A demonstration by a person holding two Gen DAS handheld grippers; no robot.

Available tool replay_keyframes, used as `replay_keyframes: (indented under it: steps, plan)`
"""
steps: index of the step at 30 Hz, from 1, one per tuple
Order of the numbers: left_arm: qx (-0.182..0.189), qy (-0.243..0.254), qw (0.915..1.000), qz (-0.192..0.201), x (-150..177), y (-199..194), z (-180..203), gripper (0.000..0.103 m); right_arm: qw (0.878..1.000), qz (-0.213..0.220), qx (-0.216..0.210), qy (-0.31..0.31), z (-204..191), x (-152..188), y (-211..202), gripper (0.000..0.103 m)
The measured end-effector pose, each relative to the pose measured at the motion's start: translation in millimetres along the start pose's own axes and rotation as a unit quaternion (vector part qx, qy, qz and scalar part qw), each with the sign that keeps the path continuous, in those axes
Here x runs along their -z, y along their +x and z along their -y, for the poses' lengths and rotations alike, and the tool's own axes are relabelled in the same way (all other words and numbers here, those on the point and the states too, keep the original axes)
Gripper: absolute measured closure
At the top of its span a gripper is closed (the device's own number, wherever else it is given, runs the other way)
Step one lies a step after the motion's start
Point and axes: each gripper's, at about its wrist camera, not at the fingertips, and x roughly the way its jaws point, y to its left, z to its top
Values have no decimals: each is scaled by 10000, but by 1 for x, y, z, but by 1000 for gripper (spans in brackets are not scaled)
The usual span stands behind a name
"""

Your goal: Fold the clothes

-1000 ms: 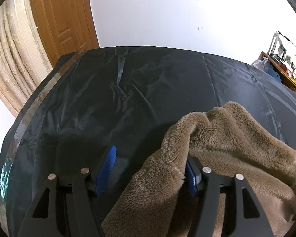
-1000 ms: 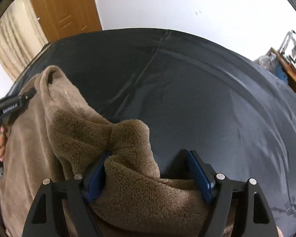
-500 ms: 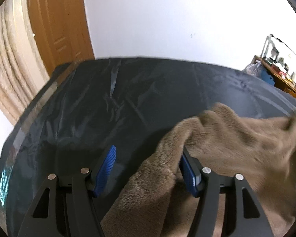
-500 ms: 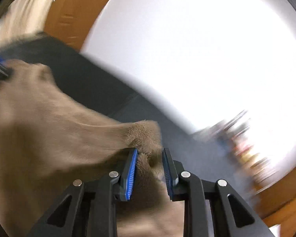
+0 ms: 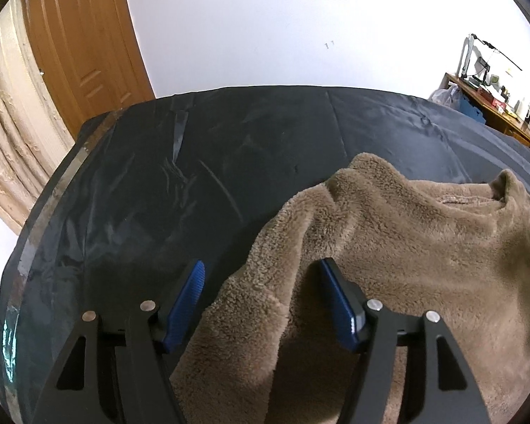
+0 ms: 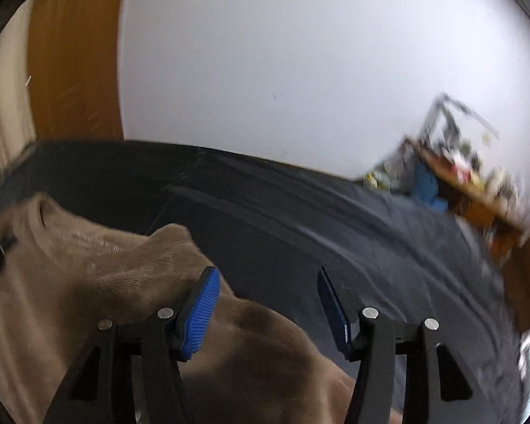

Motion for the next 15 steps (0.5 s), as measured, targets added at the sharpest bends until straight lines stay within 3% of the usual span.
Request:
replay_keyframes:
  steps: [8,12,15]
  plan:
    - [23,-13,10000,-5,-2,2,-6,31,9937,-660,652,-622,25,40,1,44]
    - [8,-10,10000,-3,1,0,-1,31,9924,-1027,539,-416,41,49,26,42]
    - [4,-17,10000,-6,2,0,0,30,9923,-969,646,-423,36,46,30,37]
